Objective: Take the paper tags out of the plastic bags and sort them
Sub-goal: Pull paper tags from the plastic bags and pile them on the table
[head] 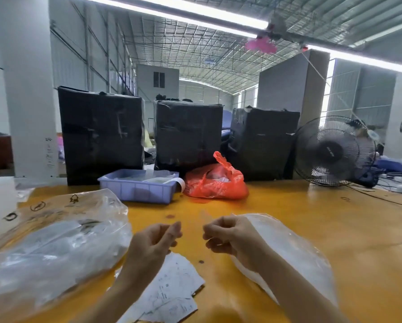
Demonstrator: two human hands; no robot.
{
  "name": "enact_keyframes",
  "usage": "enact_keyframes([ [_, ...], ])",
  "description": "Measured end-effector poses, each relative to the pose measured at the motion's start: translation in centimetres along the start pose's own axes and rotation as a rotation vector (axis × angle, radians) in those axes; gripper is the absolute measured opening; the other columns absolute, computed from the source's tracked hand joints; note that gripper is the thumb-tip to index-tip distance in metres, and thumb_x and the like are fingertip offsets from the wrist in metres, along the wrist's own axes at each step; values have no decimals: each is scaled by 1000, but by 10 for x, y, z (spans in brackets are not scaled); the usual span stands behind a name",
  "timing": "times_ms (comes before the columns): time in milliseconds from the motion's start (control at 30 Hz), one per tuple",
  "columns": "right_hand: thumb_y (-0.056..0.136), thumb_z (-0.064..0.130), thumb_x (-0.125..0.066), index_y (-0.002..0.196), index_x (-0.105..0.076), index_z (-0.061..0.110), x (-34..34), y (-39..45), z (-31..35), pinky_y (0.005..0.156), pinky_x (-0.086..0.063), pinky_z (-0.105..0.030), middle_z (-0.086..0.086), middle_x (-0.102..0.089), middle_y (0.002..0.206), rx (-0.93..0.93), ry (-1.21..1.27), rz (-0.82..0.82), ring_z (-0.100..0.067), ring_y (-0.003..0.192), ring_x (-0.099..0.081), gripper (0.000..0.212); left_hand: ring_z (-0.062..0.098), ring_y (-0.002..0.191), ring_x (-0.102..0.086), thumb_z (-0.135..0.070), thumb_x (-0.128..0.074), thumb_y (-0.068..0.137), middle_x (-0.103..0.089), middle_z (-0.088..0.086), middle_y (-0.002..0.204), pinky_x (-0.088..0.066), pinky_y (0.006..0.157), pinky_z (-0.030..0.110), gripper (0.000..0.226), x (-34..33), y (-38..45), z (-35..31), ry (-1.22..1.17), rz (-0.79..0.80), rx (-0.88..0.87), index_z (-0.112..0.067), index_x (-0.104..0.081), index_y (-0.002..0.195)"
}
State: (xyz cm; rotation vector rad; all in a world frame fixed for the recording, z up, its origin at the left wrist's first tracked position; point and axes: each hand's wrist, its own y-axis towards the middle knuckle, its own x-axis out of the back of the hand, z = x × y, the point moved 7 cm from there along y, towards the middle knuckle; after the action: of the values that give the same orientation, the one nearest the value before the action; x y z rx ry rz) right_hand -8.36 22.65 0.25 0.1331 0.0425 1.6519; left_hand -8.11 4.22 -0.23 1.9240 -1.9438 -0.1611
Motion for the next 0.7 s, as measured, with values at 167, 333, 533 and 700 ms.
enact_keyframes([
  [167,79,8,-73,77,-58,2,-67,7,-16,58,-50,-23,-8,-62,66,-24,5,172,-15,59,-63,16,15,70,-68,-33,-73,77,-73,3,72,-51,58,20,23,2,-2,20,-143,-70,143,-10,-71,79],
  [333,73,1,-76,103,-58,3,-69,7,-28,60,-49,-26,-4,-67,72,-101,123,116,-17,68,-65,36,8,52,-58,-15,-76,77,-66,5,57,-50,52,18,16,19,0,35,-187,-146,173,-3,-68,71],
  [533,61,-10,-70,105,-60,0,-52,10,-37,59,-56,-28,-15,-69,75,-157,554,14,-25,70,-67,46,11,63,-66,-3,-77,74,-74,7,73,-50,57,18,24,17,0,39,-237,-86,165,-12,-66,94],
  [700,68,35,-72,113,-59,5,-58,8,-46,80,-56,-41,-18,-69,103,-243,404,86,-32,93,-69,56,12,73,-66,4,-67,82,-75,6,86,-49,62,19,34,10,0,35,-288,33,99,-15,-59,109],
])
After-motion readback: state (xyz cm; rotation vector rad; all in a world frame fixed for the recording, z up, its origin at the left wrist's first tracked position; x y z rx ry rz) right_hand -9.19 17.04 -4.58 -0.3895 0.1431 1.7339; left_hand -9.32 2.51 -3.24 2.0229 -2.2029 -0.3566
